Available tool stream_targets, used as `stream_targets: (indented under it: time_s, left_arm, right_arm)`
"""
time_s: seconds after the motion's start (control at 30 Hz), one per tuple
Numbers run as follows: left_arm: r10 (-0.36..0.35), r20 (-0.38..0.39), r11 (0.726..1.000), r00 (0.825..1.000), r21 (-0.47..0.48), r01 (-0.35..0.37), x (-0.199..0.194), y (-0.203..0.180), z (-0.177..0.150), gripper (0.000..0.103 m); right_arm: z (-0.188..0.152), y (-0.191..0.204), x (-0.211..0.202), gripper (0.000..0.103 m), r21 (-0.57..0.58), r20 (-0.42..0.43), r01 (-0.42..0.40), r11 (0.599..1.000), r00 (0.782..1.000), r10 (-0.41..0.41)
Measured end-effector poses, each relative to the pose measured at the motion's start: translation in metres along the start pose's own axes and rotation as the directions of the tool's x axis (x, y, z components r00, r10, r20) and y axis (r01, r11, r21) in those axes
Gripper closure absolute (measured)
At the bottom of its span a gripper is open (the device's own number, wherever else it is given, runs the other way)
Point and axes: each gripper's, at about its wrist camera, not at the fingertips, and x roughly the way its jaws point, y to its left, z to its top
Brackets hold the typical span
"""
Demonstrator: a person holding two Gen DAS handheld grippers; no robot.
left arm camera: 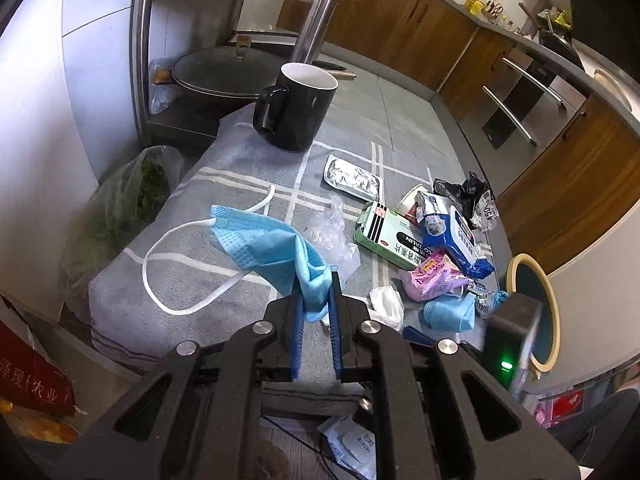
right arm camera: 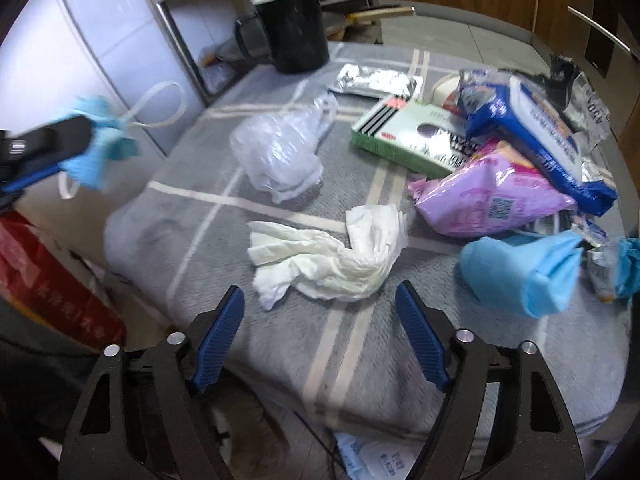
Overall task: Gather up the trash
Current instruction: 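Carry the mask and tissue in both grippers over the yellow-rimmed bin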
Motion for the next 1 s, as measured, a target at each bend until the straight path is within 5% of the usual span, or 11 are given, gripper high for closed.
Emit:
stream_targets:
  time_s: [0.1,0.17,0.23,0.3,0.63,1.0]
  left_arm:
    - [0.003,0.004,1.000,1.000,-0.003,-0.003,0.000,0.001,0.000,0.093]
    - [0.004,0.006,1.000,1.000,-0.005,-0.004,0.000,0.002,0.000,0.093]
    - [0.008,0.008,1.000,1.000,-0.005,-0.007,0.000,0.001,0.000,0.093]
    - [0.015,0.008,1.000,1.000,-0.004,-0.015,0.000,0.001,0.000,0.093]
    - [0.033,0.044,0.999,0.998,-0.002,-0.033,-0.005,-0.001,0.002,0.093]
    - [0.014,0.084,0.996,0.996,0.088,-0.021,-0.010,-0.028,0.002,0.093]
  right_arm:
    - [0.001,0.005,0.006,0.037,-0.034,0.014,0.057,0.998,0.998,-0.057]
    - [0.003,0.007,0.007,0.053,-0.060,0.020,0.080,0.995,0.997,-0.079]
    - [0.004,0.007,0.006,0.080,-0.063,0.021,0.072,0.995,0.997,-0.071]
    - [0.005,0.003,0.004,0.086,-0.044,0.009,0.030,0.999,1.000,-0.030]
    - [0.011,-0.009,-0.057,0.088,-0.042,0.092,-0.099,0.994,0.990,0.103]
    - [0.021,-0.055,-0.157,0.088,-0.057,0.246,-0.052,0.997,0.967,0.064]
